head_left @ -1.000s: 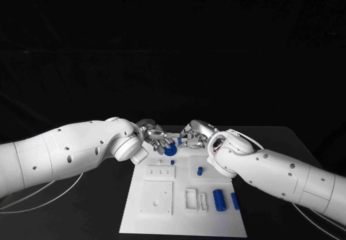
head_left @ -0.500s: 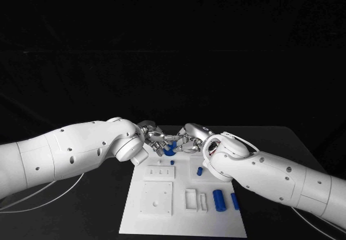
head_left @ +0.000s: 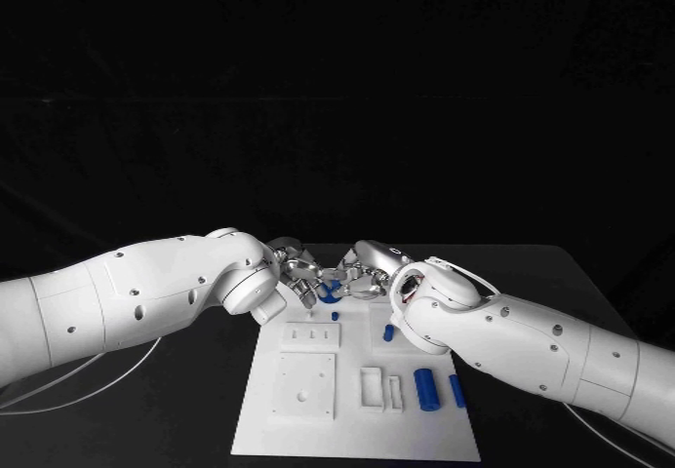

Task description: Assemble the parts on the task board

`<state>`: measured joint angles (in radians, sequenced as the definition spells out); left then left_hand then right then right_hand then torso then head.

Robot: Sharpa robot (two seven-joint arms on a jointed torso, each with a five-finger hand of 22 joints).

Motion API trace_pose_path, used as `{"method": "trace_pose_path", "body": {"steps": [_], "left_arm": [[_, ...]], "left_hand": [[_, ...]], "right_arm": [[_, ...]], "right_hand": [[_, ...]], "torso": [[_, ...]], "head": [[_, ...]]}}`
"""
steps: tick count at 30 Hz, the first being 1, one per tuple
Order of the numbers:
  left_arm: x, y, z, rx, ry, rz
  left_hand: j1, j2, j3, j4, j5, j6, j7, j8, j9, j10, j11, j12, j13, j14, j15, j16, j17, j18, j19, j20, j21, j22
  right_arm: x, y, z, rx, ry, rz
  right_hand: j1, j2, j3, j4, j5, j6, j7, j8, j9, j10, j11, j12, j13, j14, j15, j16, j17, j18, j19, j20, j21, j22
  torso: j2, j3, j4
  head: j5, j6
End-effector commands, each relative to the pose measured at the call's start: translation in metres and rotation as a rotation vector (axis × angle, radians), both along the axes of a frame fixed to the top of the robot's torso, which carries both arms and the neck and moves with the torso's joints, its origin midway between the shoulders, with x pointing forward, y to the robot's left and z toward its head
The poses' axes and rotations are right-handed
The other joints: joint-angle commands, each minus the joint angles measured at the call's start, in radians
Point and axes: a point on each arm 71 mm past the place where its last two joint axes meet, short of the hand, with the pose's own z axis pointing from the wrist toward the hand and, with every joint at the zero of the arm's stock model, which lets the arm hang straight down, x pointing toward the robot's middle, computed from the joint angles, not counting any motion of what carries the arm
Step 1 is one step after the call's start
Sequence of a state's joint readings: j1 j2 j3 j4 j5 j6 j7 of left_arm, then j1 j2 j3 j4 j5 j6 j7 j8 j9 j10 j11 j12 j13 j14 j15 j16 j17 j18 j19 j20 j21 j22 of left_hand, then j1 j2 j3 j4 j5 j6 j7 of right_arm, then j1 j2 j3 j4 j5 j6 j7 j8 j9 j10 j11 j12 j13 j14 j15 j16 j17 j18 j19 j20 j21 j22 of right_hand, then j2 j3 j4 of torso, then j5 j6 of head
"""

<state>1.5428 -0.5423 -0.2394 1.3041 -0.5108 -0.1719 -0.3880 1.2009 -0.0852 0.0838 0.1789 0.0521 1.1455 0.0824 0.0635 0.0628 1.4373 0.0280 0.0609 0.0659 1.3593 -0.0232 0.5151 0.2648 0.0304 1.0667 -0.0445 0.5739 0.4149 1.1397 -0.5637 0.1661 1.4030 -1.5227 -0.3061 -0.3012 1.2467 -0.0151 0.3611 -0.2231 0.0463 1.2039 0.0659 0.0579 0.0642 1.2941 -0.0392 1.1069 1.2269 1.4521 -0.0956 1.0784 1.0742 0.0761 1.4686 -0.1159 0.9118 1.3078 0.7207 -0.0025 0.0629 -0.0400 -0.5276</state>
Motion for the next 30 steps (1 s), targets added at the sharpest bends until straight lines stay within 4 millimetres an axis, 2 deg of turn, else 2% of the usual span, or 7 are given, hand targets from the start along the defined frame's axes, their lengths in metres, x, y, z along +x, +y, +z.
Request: {"method": "trace_pose_path", "body": {"steps": [1, 8, 14, 23, 25, 26, 30], "left_arm": [[-0.0033, -0.0057, -0.0011, 0.025, 0.023, -0.045], [-0.0035, -0.0062, -0.0011, 0.027, 0.021, -0.042], [-0.0033, -0.006, -0.0006, 0.024, 0.014, -0.035], [-0.0027, -0.0054, 0.0003, 0.016, 0.0, -0.025], [-0.0029, -0.0053, 0.0002, 0.016, 0.001, -0.026], [-0.003, -0.0051, 0.0002, 0.016, 0.001, -0.026], [-0.0032, -0.0043, -0.0001, 0.018, 0.003, -0.027]], "left_hand": [[0.002, 0.012, 0.0, -0.01, 0.004, 0.008, -0.001, 0.0, 0.002, -0.002, -0.005, 0.003, 0.001, -0.009, 0.001, 0.005, -0.001, -0.002, -0.003, 0.003, 0.003, 0.001], [0.006, 0.032, -0.003, -0.022, 0.006, 0.014, -0.003, 0.0, 0.002, 0.002, -0.007, 0.003, 0.001, -0.009, -0.001, 0.008, -0.002, -0.002, -0.004, 0.002, 0.005, 0.002], [0.038, 0.078, -0.001, -0.047, 0.011, 0.026, -0.009, 0.0, 0.002, 0.009, -0.012, 0.003, 0.0, -0.008, -0.004, 0.012, -0.002, -0.004, -0.004, -0.001, 0.009, 0.004], [0.143, 0.141, 0.058, -0.116, 0.098, 0.067, -0.027, 0.002, 0.008, 0.035, -0.023, 0.002, -0.001, -0.005, -0.013, 0.022, 0.004, -0.005, -0.005, -0.01, 0.022, 0.013], [0.161, 0.145, 0.072, -0.142, 0.099, 0.08, -0.031, 0.003, 0.012, 0.043, -0.025, 0.002, -0.002, -0.006, -0.015, 0.026, 0.006, -0.005, -0.009, -0.013, 0.031, 0.021], [0.176, 0.15, 0.094, -0.16, 0.074, 0.087, -0.031, 0.004, 0.015, 0.05, -0.027, 0.002, -0.002, -0.006, -0.017, 0.028, 0.008, -0.004, -0.012, -0.016, 0.038, 0.027], [0.152, 0.139, 0.144, -0.185, 0.076, 0.103, -0.035, 0.003, 0.033, 0.068, -0.033, 0.006, 0.0, -0.003, -0.022, 0.044, 0.018, -0.003, -0.027, -0.02, 0.07, 0.054]], "right_arm": [[-0.0019, 0.0048, 0.0014, -0.01, -0.007, 0.015], [-0.0039, 0.0081, 0.0015, -0.012, -0.003, 0.025], [-0.0044, 0.0086, 0.0009, -0.017, 0.001, 0.028], [-0.0051, 0.0095, 0.0001, -0.023, 0.005, 0.029], [-0.005, 0.0094, -0.0001, -0.024, 0.005, 0.028], [-0.005, 0.0092, -0.0002, -0.025, 0.006, 0.028], [-0.0047, 0.0088, -0.0006, -0.027, 0.007, 0.026]], "right_hand": [[0.007, 0.007, 0.007, 0.0, 0.005, 0.085, -0.018, 0.006, 0.004, 0.007, 0.0, 0.003, 0.001, 0.002, -0.004, -0.007, -0.001, -0.01, 0.012, -0.004, -0.001, 0.11], [0.007, 0.006, 0.01, -0.001, 0.005, 0.086, -0.018, 0.006, 0.004, 0.009, 0.0, 0.006, 0.003, 0.002, -0.004, -0.006, 0.0, -0.01, 0.012, -0.003, 0.002, 0.111], [0.007, 0.005, 0.011, -0.001, 0.005, 0.087, -0.018, 0.006, 0.004, 0.01, 0.0, 0.007, 0.004, 0.002, -0.004, -0.006, 0.0, -0.01, 0.013, -0.003, 0.002, 0.111], [0.007, 0.005, 0.012, -0.001, 0.005, 0.087, -0.018, 0.006, 0.004, 0.01, 0.0, 0.007, 0.004, 0.002, -0.004, -0.005, 0.0, -0.01, 0.013, -0.003, 0.003, 0.111], [0.007, 0.005, 0.012, -0.001, 0.005, 0.087, -0.018, 0.006, 0.004, 0.01, 0.0, 0.007, 0.004, 0.002, -0.004, -0.005, 0.0, -0.01, 0.013, -0.003, 0.003, 0.111], [0.007, 0.005, 0.012, -0.001, 0.005, 0.087, -0.018, 0.006, 0.004, 0.01, 0.0, 0.007, 0.004, 0.002, -0.004, -0.005, 0.0, -0.01, 0.013, -0.003, 0.003, 0.111], [0.006, 0.004, 0.013, -0.001, 0.005, 0.088, -0.018, 0.006, 0.004, 0.011, 0.0, 0.008, 0.006, 0.002, -0.004, -0.005, 0.0, -0.01, 0.013, -0.003, 0.003, 0.111]], "torso": [[0.0, -0.0009, -0.0004], [-0.001, -0.001, -0.0009], [0.0, -0.001, -0.0006], [0.0, -0.0004, -0.0013], [0.0, -0.0004, -0.001], [0.0, -0.0004, -0.0007], [0.0, -0.0006, -0.0011]], "head": [[0.001, 0.0], [0.003, 0.001], [0.004, 0.0], [0.004, 0.0], [0.002, -0.002], [0.001, -0.001], [0.001, -0.002]]}}
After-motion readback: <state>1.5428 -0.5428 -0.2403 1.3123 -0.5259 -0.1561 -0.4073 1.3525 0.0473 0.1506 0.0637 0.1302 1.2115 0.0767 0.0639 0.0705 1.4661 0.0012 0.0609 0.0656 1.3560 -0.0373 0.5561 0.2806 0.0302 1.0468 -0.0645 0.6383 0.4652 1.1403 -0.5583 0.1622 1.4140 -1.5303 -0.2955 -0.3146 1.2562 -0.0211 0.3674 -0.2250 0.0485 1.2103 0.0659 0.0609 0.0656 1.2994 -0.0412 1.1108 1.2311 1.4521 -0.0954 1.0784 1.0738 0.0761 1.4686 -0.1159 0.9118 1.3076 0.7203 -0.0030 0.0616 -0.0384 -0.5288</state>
